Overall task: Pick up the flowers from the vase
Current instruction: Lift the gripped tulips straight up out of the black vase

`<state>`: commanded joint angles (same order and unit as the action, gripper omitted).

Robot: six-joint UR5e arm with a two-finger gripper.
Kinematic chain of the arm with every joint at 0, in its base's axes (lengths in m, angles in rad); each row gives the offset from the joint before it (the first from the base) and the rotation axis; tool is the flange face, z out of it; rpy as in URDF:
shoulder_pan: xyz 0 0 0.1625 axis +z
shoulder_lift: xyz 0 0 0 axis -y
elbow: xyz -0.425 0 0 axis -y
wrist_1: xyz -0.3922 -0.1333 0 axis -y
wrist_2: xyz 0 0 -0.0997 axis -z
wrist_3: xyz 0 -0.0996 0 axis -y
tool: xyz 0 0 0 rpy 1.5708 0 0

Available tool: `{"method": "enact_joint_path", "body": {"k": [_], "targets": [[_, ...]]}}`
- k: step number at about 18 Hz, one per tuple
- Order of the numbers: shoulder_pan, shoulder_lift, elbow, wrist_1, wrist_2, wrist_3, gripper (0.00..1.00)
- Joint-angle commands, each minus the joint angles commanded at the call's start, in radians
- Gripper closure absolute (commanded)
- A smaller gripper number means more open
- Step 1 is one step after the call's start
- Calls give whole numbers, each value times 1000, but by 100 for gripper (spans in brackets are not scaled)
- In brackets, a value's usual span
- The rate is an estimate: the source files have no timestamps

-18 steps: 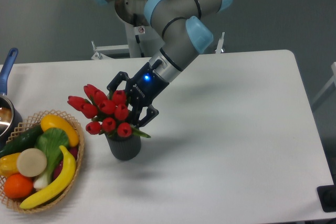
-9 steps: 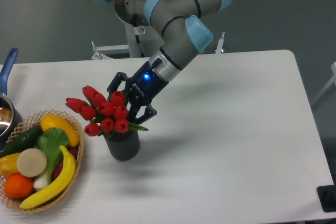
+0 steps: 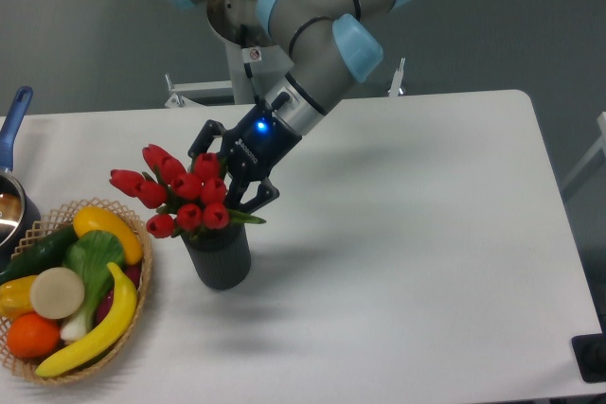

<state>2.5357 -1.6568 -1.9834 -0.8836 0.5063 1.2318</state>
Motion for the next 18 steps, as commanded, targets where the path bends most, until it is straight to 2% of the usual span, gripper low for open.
{"method": "enact_joint_path", "body": {"k": [6,18], "targets": [[0,49,11,0,-2,-61,38],[2,84,57,-2,-41,-189,38]]}}
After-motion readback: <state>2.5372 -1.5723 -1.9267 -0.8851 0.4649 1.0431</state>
